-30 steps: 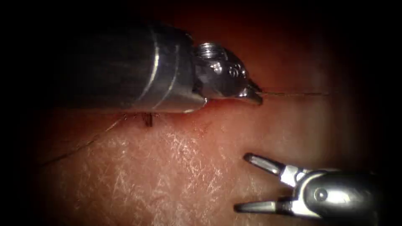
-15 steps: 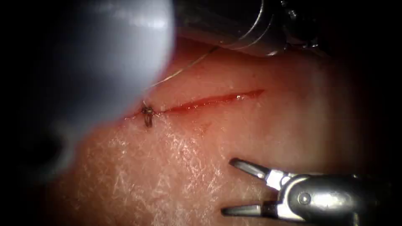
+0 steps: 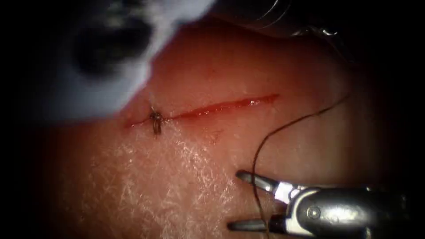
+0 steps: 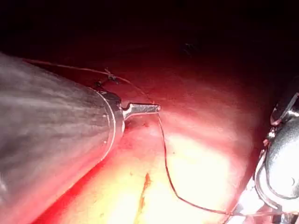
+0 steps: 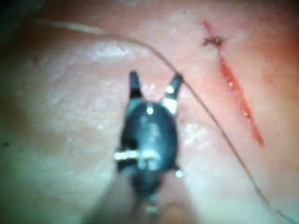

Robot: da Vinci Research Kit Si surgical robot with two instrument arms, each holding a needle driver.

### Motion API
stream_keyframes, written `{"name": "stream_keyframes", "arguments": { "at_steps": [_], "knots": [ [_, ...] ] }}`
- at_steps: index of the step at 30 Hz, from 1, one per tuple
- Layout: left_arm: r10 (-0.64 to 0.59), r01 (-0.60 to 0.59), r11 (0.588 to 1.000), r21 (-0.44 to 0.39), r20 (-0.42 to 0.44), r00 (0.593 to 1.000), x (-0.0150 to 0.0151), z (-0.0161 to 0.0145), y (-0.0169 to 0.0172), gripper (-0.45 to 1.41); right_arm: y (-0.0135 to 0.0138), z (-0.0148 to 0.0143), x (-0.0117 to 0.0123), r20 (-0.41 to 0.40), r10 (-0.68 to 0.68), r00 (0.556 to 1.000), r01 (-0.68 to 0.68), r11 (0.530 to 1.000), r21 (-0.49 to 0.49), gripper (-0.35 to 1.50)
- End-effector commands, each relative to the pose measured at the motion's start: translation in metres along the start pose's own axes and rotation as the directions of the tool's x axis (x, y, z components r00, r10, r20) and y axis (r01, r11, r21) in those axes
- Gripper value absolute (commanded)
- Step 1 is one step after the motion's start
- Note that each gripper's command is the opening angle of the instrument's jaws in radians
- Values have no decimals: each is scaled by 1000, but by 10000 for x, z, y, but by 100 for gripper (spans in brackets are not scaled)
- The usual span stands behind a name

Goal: Wound Closure

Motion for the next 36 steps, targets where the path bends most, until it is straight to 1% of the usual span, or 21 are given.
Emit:
{"name": "stream_keyframes", "arguments": {
  "at_steps": [1,2,8,12,14,16,19,21,22,25,28,34,36],
  "knots": [
    [2,-2,1000,-4,1,1000,-3,-4,-2,135,-6,8,-4,-2,1,1000,-1,1000,3,113],
    [4,-4,1000,-6,1,1000,-5,-9,0,135,-6,8,-4,-2,1,1000,-1,1000,3,113],
    [24,-24,1000,-2,10,1000,-31,-69,20,130,-7,10,-4,-3,0,1000,0,1000,5,115],
    [28,-28,1000,-5,20,999,-57,-112,43,130,-7,10,-5,0,0,1000,0,1000,6,115],
    [35,-35,999,-12,25,999,-71,-128,56,128,-7,10,-5,0,0,1000,0,1000,6,115],
    [77,-77,997,-23,28,997,-84,-143,73,128,-7,11,-5,0,0,1000,0,1000,5,115],
    [162,-161,986,-35,28,986,-97,-157,96,126,-8,14,-7,3,-8,1000,8,1000,11,115],
    [232,-230,972,-47,24,972,-102,-161,110,126,-9,17,-9,5,-11,1000,11,1000,14,115],
    [283,-282,958,-58,19,959,-105,-161,121,126,-10,17,-10,7,-12,1000,12,1000,16,113],
    [418,-417,905,-85,-13,908,-114,-156,149,126,-5,15,-14,6,-13,1000,13,1000,19,108],
    [502,-506,856,-104,-64,862,-121,-144,178,126,3,14,-18,21,-13,1000,13,1000,-1,108],
    [591,-599,792,-122,-95,801,-128,-109,240,126,17,15,-24,57,-10,998,10,1000,-12,108],
    [606,-614,780,-121,-97,789,-127,-99,253,126,24,16,-25,59,-1,998,2,1000,-18,108]
  ]
}}
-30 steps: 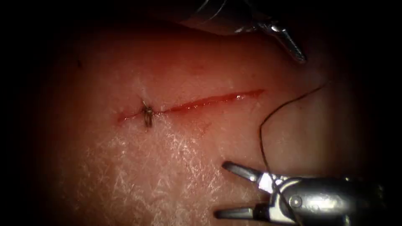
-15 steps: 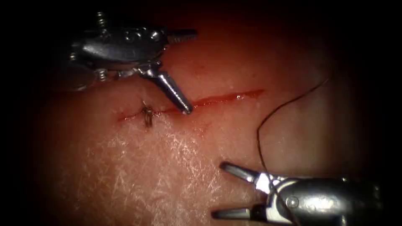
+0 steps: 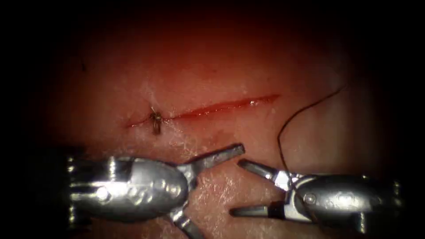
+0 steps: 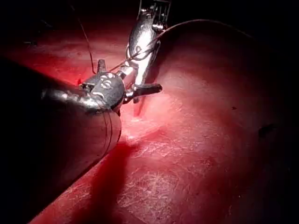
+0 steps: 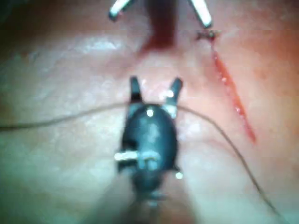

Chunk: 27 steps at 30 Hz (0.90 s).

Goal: Wound Closure

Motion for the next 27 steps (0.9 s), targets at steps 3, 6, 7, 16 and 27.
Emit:
{"name": "stream_keyframes", "arguments": {
  "at_steps": [3,6,7,16,27],
  "knots": [
    [10,-10,1000,-2,-1,1000,7,22,6,125,14,11,-8,3,4,1000,-4,1000,-7,106],
    [12,-12,1000,5,-12,1000,12,29,4,125,31,14,-9,7,-4,1000,4,1000,-13,106],
    [13,-12,1000,14,-13,1000,13,31,3,125,38,15,-9,7,-2,1000,2,1000,-14,106],
    [37,-33,994,100,-37,999,21,51,-9,121,53,29,-14,13,-7,1000,8,999,-33,106],
    [91,-82,988,134,-67,994,46,100,-47,116,54,39,-13,13,-7,1000,7,1000,-28,106]
  ]
}}
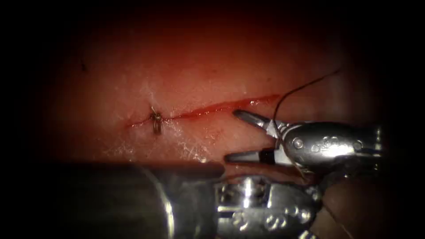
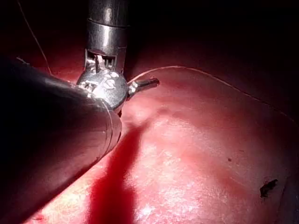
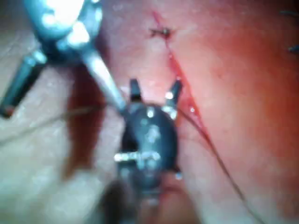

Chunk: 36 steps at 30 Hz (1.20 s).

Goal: Wound Closure

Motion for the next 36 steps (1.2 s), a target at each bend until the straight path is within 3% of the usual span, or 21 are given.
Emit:
{"name": "stream_keyframes", "arguments": {
  "at_steps": [1,6,8,9,12,18,26,36],
  "knots": [
    [23,-23,1000,-11,-7,1000,-4,10,1,115,-4,8,-2,-2,1,1000,-1,1000,4,106],
    [103,-104,994,-43,-38,994,-8,14,13,83,-4,11,-1,-1,3,1000,-3,1000,0,106],
    [146,-148,987,-61,-36,989,-11,14,19,56,-5,14,1,-2,4,1000,-4,1000,2,106],
    [154,-157,985,-73,-35,987,-12,14,20,41,-6,15,2,-3,4,1000,-4,1000,4,106],
    [188,-190,976,-104,-30,982,-14,12,25,-45,-8,15,3,-5,4,1000,-4,1000,7,106],
    [184,-184,982,-30,-1,983,-14,-14,12,-45,-9,14,3,-5,4,1000,-4,1000,9,106],
    [127,-129,988,79,36,991,-25,-85,-35,-45,-8,7,2,-3,4,1000,-4,1000,15,106],
    [109,-122,982,143,95,990,-58,-163,-92,-45,6,-29,6,-13,15,1000,-15,1000,-20,106]
  ]
}}
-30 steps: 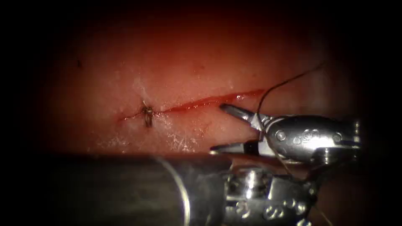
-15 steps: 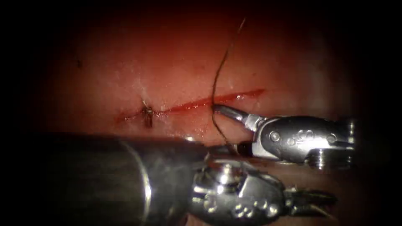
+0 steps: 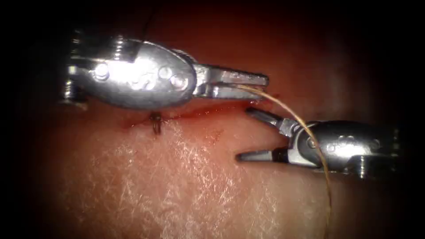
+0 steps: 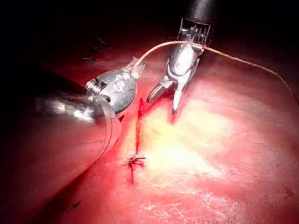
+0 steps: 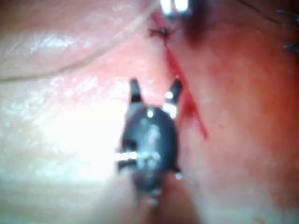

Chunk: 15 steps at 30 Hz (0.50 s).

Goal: Wound Closure

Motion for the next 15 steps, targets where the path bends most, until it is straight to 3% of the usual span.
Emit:
{"name": "stream_keyframes", "arguments": {
  "at_steps": [1,7,15],
  "knots": [
    [2,-2,1000,3,5,1000,-9,2,-6,-45,-1,0,-4,-4,3,1000,-3,1000,-5,106],
    [-20,19,999,45,24,1000,-52,-30,-49,-45,3,-17,-7,-1,5,1000,-5,1000,-25,106],
    [-57,51,988,146,41,998,-111,-54,-106,-45,1,-18,-9,1,5,1000,-5,1000,-31,106]
  ]
}}
